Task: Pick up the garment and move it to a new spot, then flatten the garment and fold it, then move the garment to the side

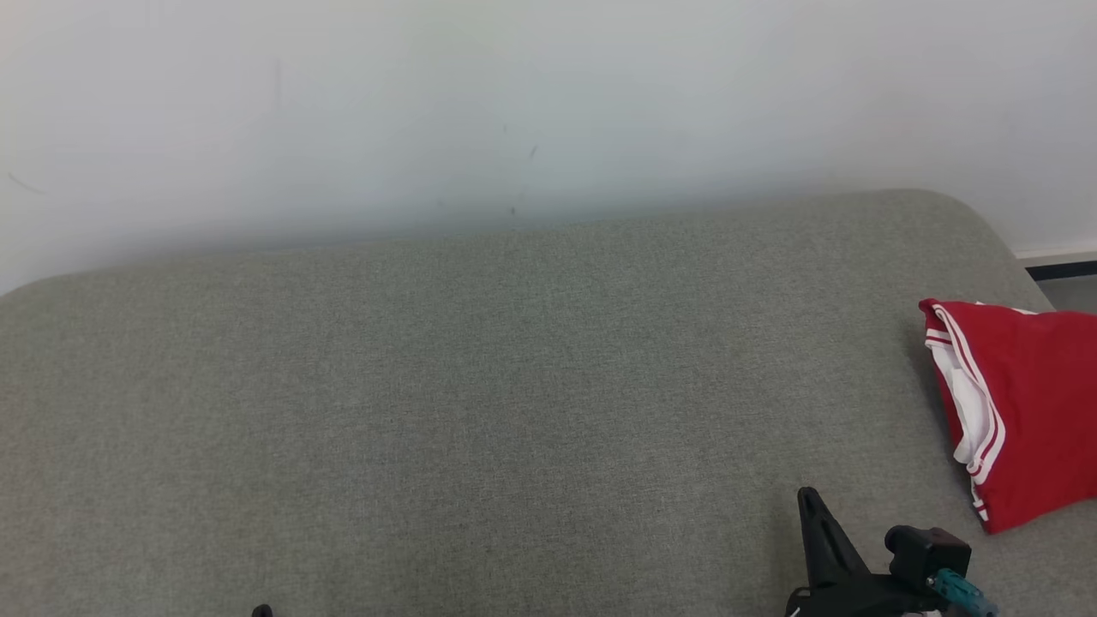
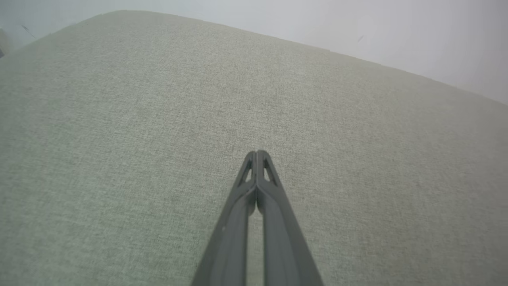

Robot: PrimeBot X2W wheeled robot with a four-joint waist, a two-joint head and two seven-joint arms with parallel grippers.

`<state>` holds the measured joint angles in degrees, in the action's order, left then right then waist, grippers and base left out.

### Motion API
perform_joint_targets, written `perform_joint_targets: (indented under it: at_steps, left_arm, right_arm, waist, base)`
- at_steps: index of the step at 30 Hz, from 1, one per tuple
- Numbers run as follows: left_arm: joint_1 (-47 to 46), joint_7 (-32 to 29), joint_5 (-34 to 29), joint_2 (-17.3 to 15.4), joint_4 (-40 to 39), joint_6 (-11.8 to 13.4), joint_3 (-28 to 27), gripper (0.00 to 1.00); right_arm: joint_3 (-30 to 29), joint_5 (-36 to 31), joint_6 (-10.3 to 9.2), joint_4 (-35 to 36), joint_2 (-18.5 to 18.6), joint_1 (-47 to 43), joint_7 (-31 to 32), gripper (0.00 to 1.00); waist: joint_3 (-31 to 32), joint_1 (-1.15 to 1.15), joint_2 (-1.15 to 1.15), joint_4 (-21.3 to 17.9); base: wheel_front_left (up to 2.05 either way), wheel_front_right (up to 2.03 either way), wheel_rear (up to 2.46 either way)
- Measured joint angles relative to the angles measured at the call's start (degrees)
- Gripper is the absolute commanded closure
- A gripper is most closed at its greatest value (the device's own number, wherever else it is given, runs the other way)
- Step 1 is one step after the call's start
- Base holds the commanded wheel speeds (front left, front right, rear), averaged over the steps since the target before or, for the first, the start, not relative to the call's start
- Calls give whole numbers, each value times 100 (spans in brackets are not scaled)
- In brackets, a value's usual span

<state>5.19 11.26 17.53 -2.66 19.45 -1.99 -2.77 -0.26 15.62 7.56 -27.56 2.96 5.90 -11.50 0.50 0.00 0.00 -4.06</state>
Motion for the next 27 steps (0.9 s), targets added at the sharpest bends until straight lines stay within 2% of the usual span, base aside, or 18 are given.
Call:
perform_joint_targets:
  at_steps: [27]
  left_arm:
    - [-332,-576,2470,-1,-193,-160,-110,100]
  right_arm:
    - [-187,2531,0,464,-1,-2,575,100]
  waist:
    - [-16,0,0,92]
  base:
    - [0,0,0]
